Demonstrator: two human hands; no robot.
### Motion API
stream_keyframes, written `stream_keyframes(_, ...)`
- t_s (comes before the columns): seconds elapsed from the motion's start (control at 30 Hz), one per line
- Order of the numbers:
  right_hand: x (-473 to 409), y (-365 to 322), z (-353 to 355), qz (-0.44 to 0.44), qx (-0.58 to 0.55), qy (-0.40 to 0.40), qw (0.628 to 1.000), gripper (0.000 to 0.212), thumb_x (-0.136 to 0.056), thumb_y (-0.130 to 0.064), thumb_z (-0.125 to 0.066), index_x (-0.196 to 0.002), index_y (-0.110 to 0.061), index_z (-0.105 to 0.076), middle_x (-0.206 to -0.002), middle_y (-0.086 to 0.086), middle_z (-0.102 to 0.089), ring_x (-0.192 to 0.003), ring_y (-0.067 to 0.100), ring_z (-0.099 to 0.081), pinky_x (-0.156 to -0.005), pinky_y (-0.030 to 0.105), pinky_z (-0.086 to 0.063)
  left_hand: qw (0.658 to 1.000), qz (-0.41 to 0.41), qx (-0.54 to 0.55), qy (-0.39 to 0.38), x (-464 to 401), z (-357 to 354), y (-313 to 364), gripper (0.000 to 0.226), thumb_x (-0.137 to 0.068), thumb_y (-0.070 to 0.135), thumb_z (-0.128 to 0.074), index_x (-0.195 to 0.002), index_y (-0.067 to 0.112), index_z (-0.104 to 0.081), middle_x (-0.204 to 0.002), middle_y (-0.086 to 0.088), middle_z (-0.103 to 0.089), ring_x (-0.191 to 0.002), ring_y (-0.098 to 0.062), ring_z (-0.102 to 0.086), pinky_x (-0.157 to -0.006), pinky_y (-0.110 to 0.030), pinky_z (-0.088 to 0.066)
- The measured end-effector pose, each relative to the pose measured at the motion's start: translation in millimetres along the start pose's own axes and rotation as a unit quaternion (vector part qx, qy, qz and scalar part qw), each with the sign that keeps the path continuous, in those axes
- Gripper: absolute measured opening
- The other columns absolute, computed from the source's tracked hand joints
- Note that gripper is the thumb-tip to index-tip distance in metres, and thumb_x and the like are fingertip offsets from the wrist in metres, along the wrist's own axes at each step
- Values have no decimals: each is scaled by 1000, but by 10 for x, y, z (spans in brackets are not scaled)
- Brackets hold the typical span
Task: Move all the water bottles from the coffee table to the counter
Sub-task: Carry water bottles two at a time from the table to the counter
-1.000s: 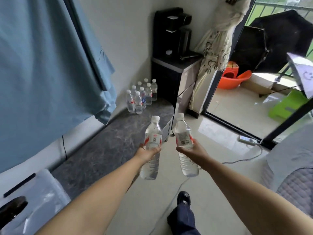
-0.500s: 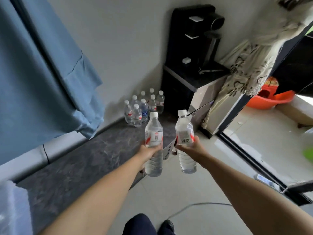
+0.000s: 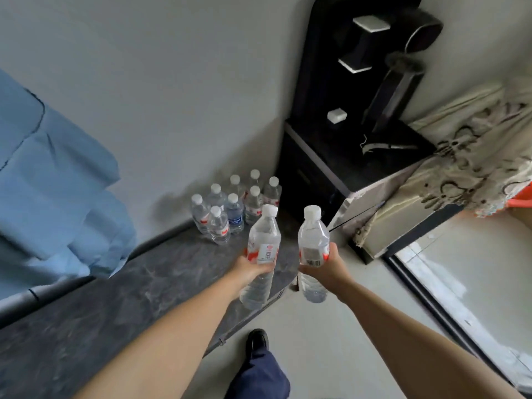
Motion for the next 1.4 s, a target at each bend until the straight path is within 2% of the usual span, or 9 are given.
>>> stream_keyframes(0.23, -1123, 88, -209, -15, 8, -21, 1000, 66, -56, -34, -83, -113, -25, -49, -99, -3, -67, -91, 23, -68, -82, 46, -58, 997, 31, 30, 62, -747, -71, 133, 57, -76, 6, -77, -124, 15, -49, -111, -2, -63, -99, -21, -58, -84, -31, -45)
stream_keyframes(0.43, -2011, 85, -615, -5, 17, -43, 999, 61, -70, -23, -83, -118, -23, -44, -106, -2, -63, -98, 22, -62, -85, 40, -53, 983, 80, 76, 150, -1557, -52, -186, 53, -74, 7, -78, -114, 26, -49, -110, 1, -62, -98, -22, -57, -94, -47, -52)
stream_keyframes(0.57, -2596, 147, -796, 9, 26, -41, 999, 72, -72, -26, -82, -131, -19, -43, -119, 2, -63, -108, 25, -61, -83, 32, -48, 975, 50, 99, 192, -2072, -109, -281, 55, -69, 10, -83, -114, 23, -55, -104, 3, -66, -103, -25, -63, -94, -50, -53)
stream_keyframes(0.7, -3032, 169, -978, 29, 10, -38, 999, 79, -72, -28, -83, -138, -29, -39, -129, -1, -60, -118, 22, -58, -94, 31, -46, 960, -1, 95, 263, -2436, -137, -252, 58, -68, 10, -84, -119, 12, -57, -111, -5, -67, -100, -18, -64, -84, -16, -49)
stream_keyframes(0.87, -3277, 304, -1122, 33, 3, -16, 999, 84, -70, -36, -83, -140, -32, -38, -135, 0, -57, -125, 23, -54, -100, 33, -44, 938, -20, 120, 324, -2645, -189, -346, 50, -70, 17, -84, -109, 27, -53, -102, 6, -65, -88, -2, -60, -75, -3, -46)
stream_keyframes(1.0, -3377, 442, -1144, 22, 2, -29, 999, 78, -72, -32, -82, -138, -26, -41, -135, 0, -58, -126, 21, -54, -96, 24, -39, 947, -19, 128, 293, -2749, -295, -380, 53, -76, 14, -80, -113, 29, -45, -100, 15, -56, -87, 9, -54, -68, 6, -38)
stream_keyframes(1.27, -3370, 369, -1126, 25, 56, -75, 995, 81, -79, -32, -77, -145, -19, -32, -139, 5, -55, -127, 29, -53, -90, 25, -38, 963, -25, 105, 249, -2786, -313, -290, 64, -76, 4, -76, -131, 17, -45, -115, 4, -56, -105, -9, -53, -74, 2, -40)
stream_keyframes(1.33, -3276, 385, -1092, 15, 46, -100, 994, 86, -82, -28, -74, -150, -26, -21, -142, 2, -52, -128, 28, -52, -92, 28, -40, 964, -33, 93, 246, -2726, -283, -237, 64, -71, 4, -79, -124, 21, -47, -115, 3, -61, -105, -13, -59, -86, -16, -50)
stream_keyframes(1.4, -3160, 422, -1067, 5, 28, -122, 992, 93, -84, -23, -72, -153, -31, -11, -148, 0, -46, -132, 27, -49, -100, 36, -42, 965, -36, 76, 249, -2632, -236, -227, 80, -67, 10, -82, -135, 19, -43, -129, -1, -57, -119, -15, -55, -103, -31, -46)
Point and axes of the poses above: each hand's wrist, its own x-axis away from the middle knuckle, its own z-axis out of the back of the hand, y = z × x, the point moved 10 cm from there along -x, towards the middle knuckle
